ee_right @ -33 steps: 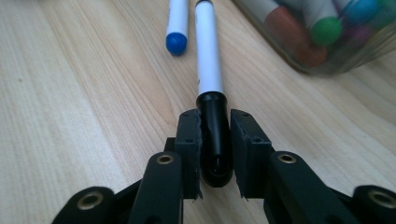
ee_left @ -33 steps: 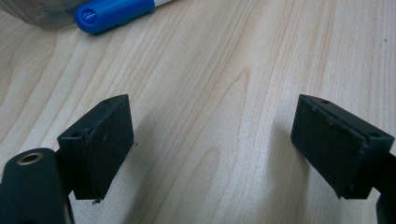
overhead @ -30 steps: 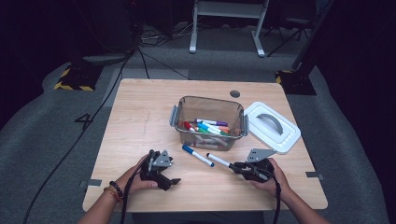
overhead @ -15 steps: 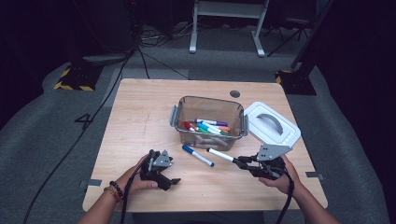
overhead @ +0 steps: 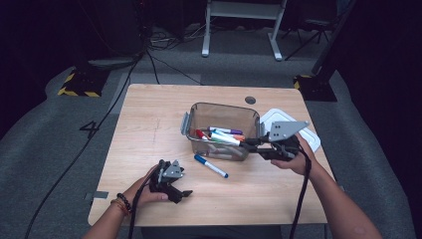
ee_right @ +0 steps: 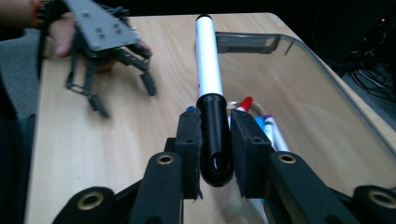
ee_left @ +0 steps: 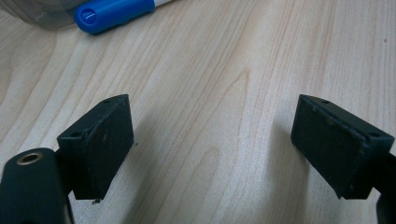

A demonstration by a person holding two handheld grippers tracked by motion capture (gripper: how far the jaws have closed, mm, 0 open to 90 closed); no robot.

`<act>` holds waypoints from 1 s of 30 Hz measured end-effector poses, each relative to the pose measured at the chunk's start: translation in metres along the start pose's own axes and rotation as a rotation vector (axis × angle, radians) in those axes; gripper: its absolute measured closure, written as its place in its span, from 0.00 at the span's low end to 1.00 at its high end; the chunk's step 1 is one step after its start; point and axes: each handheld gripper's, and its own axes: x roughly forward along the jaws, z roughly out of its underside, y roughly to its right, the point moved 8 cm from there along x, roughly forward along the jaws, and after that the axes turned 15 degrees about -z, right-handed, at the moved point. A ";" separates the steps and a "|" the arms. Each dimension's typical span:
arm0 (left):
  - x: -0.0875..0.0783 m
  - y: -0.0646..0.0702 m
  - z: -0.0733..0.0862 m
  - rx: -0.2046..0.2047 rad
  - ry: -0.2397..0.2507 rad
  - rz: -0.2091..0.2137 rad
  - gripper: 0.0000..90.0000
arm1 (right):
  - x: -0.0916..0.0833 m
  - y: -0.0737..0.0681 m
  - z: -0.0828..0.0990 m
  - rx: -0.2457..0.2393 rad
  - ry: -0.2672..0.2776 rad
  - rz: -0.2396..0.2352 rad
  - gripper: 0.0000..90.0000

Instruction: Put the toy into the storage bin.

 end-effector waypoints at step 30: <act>0.000 0.000 0.000 0.000 0.000 0.000 0.15 | 0.086 0.090 0.040 0.096 -0.401 -0.087 0.82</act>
